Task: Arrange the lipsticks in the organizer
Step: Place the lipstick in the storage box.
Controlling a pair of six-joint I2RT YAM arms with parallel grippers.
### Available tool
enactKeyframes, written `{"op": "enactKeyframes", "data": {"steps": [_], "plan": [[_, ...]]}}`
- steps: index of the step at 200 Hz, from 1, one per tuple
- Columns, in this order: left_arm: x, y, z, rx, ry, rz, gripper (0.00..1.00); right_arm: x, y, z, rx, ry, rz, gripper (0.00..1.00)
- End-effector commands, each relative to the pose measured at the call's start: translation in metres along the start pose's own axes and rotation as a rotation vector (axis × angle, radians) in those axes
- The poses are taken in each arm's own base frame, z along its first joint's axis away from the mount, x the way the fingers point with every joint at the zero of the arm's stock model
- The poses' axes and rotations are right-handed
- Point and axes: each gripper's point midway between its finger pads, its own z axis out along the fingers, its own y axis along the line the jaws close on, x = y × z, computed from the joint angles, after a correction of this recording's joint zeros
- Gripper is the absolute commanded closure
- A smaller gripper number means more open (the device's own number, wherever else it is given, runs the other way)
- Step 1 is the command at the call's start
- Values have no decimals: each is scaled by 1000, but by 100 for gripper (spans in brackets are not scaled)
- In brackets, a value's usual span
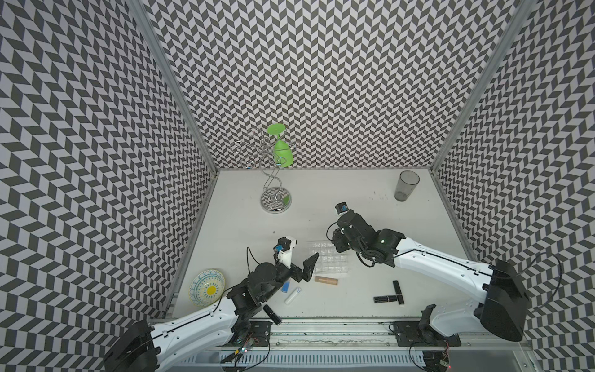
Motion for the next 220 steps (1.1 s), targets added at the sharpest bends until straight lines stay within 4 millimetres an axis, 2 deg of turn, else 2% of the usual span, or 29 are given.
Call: {"op": "enactKeyframes", "data": {"steps": [1, 32, 70, 107, 139, 191, 220], "plan": [[8, 0, 1, 13, 19, -8, 0, -5, -1, 4, 23, -15, -2, 96], [10, 1, 4, 13, 30, -6, 0, 2, -1, 8, 25, 18, -10, 96], [8, 0, 5, 16, 30, -5, 0, 2, -7, -4, 27, -9, 8, 96], [8, 0, 5, 13, 31, -7, 0, -2, -4, -16, -26, -60, 23, 96], [12, 0, 8, 13, 43, -7, 0, 9, -6, -10, -6, -11, 11, 96], [17, 0, 12, 13, 57, -4, 0, 14, 3, 1, -39, 12, -5, 96], [19, 2, 12, 4, 60, -4, 0, 19, -1, 7, -13, 23, -13, 96]]}}
